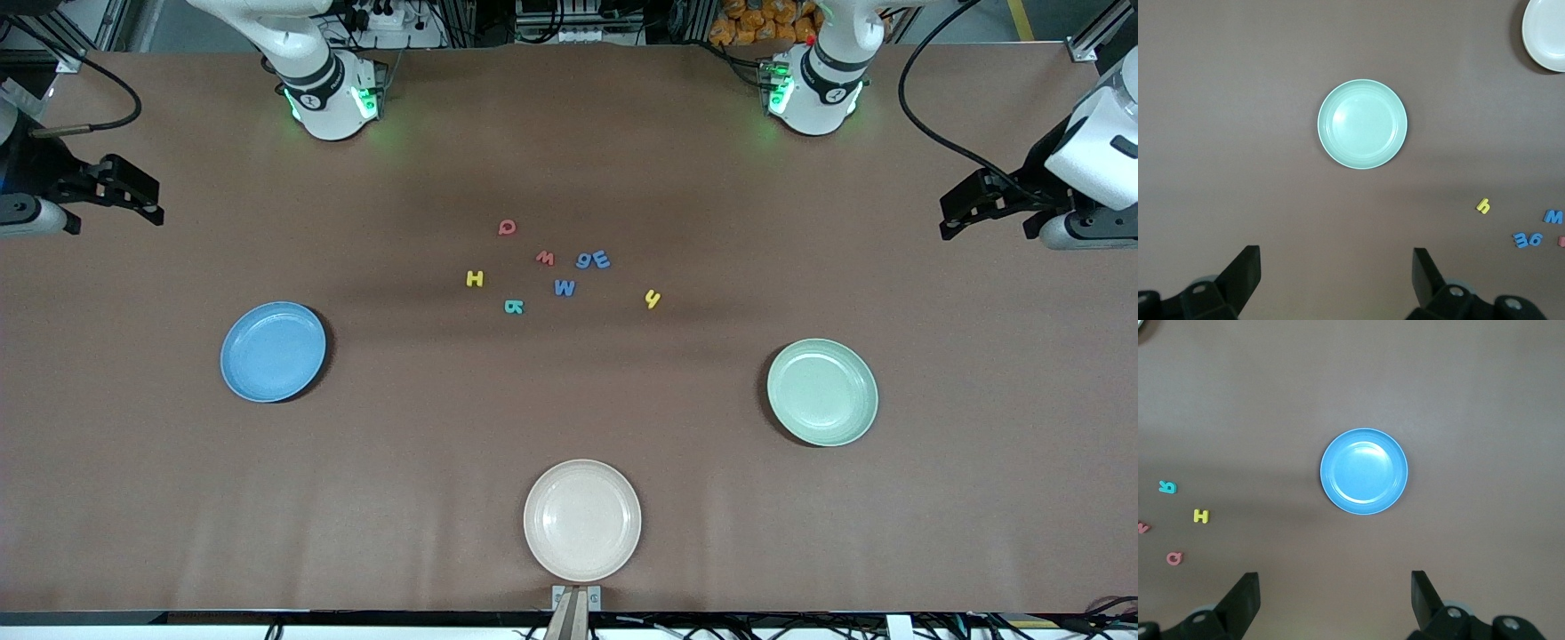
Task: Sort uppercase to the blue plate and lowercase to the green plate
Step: 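Reach the left gripper to yellow h while the right gripper reaches yellow H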
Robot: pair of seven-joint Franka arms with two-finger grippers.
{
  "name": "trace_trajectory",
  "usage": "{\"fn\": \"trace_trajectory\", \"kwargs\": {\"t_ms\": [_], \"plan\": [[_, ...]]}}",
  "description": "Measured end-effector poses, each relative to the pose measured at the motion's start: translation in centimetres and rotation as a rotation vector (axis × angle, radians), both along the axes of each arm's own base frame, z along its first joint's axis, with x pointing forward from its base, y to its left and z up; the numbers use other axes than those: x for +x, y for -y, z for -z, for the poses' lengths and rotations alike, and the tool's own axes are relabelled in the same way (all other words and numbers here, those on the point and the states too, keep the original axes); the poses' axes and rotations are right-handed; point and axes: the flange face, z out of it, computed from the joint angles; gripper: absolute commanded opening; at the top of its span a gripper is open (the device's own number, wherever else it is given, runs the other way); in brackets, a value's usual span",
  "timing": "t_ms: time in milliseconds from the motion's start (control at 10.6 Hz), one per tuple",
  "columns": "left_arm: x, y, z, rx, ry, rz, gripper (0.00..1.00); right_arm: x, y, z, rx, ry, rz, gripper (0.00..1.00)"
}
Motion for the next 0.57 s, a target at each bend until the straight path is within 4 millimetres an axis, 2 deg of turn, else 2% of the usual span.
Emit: {"fn": "trace_trajectory", "kwargs": {"t_ms": [189,377,471,566], "plan": [[0.0,0.1,0.1,0.0,-0.003,0.002,1.0,0.0,0.4,0.0,0.0,-0.001,-0.002,1.0],[0.4,1.5,1.9,-0.008,-0.038,0.053,1.0,-0.1,-0.1,0.0,-0.001,-0.002,-0.013,1.0],[0.9,3.8,3.8,-0.012,-0.063,0.108,1.0,-0.1,-0.9,0.1,-0.002,-0.004,-0.019,1.0],[1.4,7.4,6.3,-0.017,-0.071,0.176,1.0,-0.1,-1.9,0.3,-0.002,-0.008,-0.007,1.0]]}}
